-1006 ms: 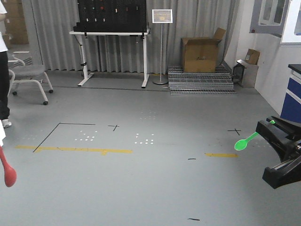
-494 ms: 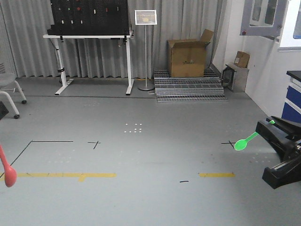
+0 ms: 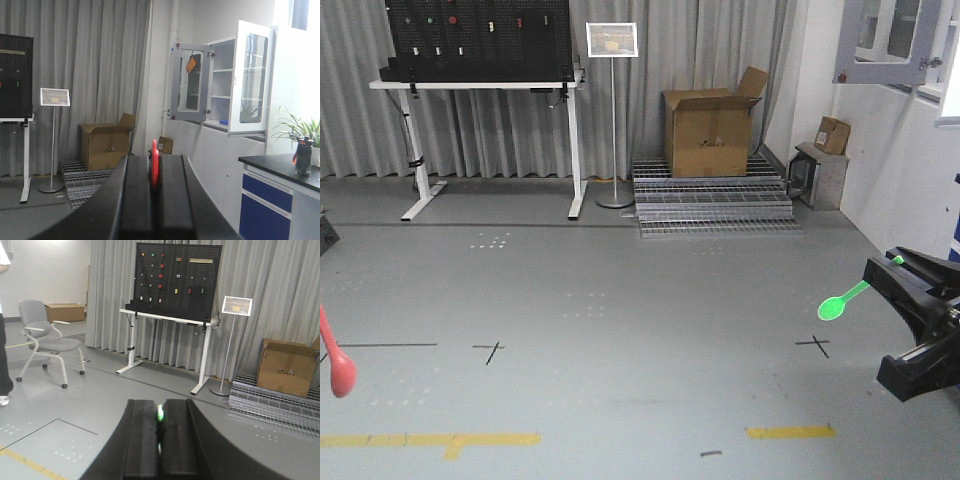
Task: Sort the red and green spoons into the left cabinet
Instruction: 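Drive the base across the room toward the white cabinet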
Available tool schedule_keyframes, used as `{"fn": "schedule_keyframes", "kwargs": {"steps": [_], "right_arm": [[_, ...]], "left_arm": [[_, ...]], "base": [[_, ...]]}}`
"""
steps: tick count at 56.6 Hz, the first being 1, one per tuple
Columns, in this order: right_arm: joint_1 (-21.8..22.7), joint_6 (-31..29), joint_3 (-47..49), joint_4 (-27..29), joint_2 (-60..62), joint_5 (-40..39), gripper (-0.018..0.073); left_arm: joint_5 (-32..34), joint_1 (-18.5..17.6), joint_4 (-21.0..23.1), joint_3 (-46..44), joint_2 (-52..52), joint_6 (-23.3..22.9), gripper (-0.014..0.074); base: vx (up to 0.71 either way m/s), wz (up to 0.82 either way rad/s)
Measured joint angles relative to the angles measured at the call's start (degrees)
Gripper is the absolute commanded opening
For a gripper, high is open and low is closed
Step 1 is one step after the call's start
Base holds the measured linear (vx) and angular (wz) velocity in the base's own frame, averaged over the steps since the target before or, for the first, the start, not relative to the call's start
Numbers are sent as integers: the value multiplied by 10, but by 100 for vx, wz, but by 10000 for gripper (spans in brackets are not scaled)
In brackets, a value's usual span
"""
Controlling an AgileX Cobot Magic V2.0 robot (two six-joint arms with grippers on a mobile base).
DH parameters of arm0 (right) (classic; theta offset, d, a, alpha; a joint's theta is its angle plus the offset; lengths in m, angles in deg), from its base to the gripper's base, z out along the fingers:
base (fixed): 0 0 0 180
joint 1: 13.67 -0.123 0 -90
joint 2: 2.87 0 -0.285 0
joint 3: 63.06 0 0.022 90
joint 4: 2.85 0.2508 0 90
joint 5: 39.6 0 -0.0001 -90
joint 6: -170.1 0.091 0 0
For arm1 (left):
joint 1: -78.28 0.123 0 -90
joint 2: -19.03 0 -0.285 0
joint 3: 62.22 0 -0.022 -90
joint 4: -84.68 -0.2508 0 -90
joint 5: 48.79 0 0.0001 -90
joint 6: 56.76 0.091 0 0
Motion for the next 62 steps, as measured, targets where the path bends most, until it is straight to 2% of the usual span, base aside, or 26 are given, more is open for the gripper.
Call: {"fn": "schedule_keyframes", "kwargs": {"steps": [62], "right_arm": [[0,0,0,0,0,1,-8]], "left_arm": [[0,0,0,0,0,0,-6]], "base": [[62,1]]}}
